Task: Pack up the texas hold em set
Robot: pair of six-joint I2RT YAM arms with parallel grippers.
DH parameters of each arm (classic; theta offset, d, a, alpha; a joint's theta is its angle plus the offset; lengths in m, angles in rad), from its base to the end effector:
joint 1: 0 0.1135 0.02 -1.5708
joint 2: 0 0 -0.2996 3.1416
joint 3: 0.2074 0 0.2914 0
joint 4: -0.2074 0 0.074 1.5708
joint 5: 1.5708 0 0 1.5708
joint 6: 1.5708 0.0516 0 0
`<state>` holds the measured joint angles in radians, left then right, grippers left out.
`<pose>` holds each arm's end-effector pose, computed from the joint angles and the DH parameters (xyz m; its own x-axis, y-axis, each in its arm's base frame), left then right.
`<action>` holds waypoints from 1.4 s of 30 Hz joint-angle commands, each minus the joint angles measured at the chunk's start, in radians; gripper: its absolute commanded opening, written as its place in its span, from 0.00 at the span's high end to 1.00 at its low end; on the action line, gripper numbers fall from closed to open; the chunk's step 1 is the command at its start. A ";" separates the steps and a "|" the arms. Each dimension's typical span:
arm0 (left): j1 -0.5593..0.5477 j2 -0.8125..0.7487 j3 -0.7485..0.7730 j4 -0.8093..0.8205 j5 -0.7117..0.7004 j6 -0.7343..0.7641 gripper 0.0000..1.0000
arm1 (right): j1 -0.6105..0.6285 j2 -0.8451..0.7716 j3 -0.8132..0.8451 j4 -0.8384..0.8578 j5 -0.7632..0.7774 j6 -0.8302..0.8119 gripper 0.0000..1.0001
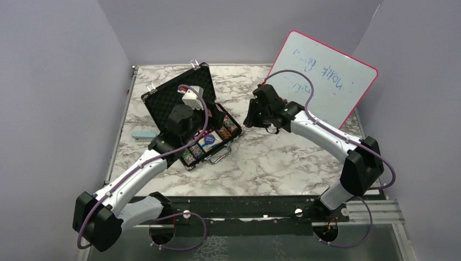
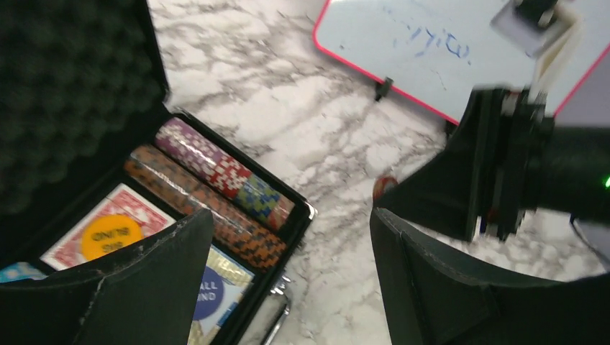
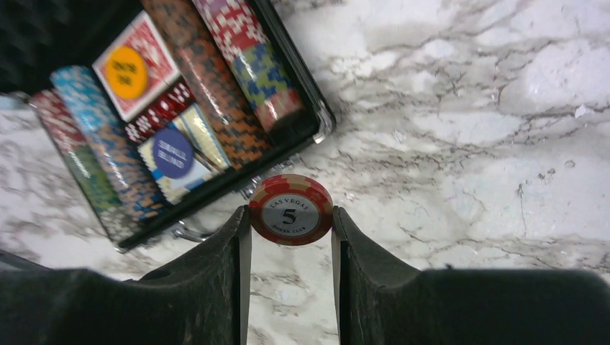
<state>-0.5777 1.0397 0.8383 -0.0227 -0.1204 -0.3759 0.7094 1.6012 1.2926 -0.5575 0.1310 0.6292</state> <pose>0.2394 -0.1487 0.3458 -0.3362 -0.2159 -0.9167 0.3447 0.8776 -0.3331 0.3080 0.2555 0.2882 -0.8096 0.0740 -0.5823 -0.1300 0.9448 0.3008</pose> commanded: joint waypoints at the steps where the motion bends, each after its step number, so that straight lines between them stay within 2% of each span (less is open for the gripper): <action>1: 0.003 0.008 -0.102 0.223 0.202 -0.153 0.17 | -0.028 -0.053 0.070 0.083 -0.086 0.066 0.76; 4: 0.001 0.052 -0.127 0.316 0.272 -0.211 0.19 | -0.032 -0.058 0.113 0.094 -0.125 0.097 0.76; 11: 0.000 0.136 -0.095 0.379 0.330 -0.254 0.22 | -0.053 -0.069 0.150 0.129 -0.232 0.182 0.75; 30: 0.001 0.141 -0.153 0.519 0.240 -0.390 0.49 | -0.075 -0.065 0.136 0.178 -0.423 0.307 0.74; 35: 0.001 0.119 -0.157 0.539 0.184 -0.397 0.62 | -0.079 -0.070 0.127 0.185 -0.448 0.322 0.74; 42: 0.001 0.117 -0.162 0.541 0.187 -0.379 0.89 | -0.084 -0.068 0.118 0.184 -0.464 0.319 0.71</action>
<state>-0.5823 1.1797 0.6853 0.4862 0.1120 -0.7715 0.6327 1.5623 1.4162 -0.3885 -0.2848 0.9478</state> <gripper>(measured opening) 0.183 0.395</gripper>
